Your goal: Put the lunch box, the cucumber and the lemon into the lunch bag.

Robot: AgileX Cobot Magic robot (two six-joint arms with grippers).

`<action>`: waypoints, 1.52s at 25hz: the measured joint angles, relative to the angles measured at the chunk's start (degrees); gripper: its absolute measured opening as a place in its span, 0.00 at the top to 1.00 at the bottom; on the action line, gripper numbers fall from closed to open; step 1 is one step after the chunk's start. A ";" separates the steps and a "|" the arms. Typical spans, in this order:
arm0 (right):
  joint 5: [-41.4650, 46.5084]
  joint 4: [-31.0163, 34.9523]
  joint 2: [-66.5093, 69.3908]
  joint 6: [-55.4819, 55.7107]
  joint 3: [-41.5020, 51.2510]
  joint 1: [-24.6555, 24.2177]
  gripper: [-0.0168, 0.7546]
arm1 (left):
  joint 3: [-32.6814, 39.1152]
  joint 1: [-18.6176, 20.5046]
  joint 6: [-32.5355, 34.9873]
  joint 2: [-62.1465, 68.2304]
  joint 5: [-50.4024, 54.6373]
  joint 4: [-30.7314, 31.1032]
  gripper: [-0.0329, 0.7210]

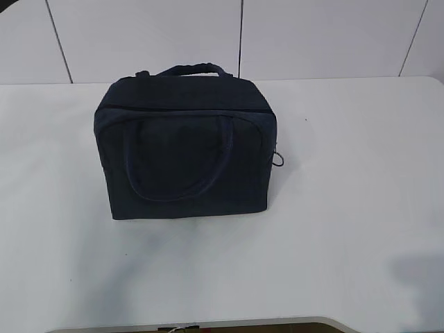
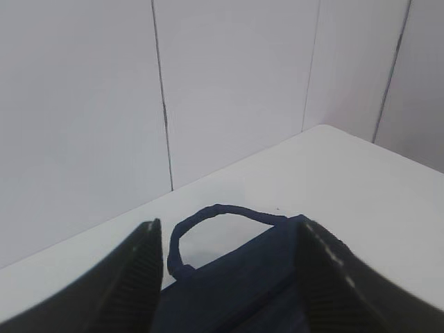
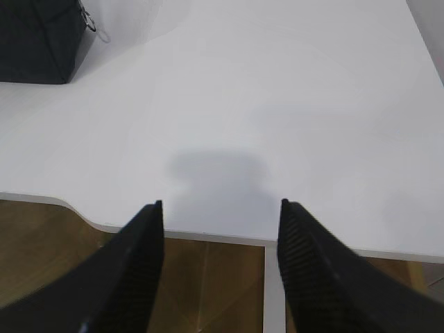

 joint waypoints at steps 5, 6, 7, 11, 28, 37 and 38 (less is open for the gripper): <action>0.00 0.00 0.00 0.00 0.00 0.00 0.42 | 0.00 0.13 -0.09 0.00 1.77 0.77 0.38; 0.00 0.00 0.00 0.00 0.00 0.00 0.42 | 0.00 0.13 -0.13 0.00 2.42 2.11 0.38; 0.00 0.00 0.00 0.00 0.00 0.00 0.42 | 0.00 0.13 -0.71 -0.24 2.74 3.82 0.38; 0.00 0.00 0.00 0.00 0.00 0.00 0.42 | 0.00 0.13 -8.08 -2.03 4.03 16.55 0.38; 0.00 0.00 0.00 0.00 0.00 0.00 0.42 | 0.00 0.13 -63.22 -22.19 21.18 75.91 0.38; 0.00 0.00 0.00 0.00 0.00 0.00 0.42 | 0.48 0.13 -64.47 -38.21 39.00 76.21 0.38; 0.00 0.00 0.00 0.00 0.00 0.00 0.42 | 1.11 0.13 -65.27 -40.04 39.86 76.19 0.38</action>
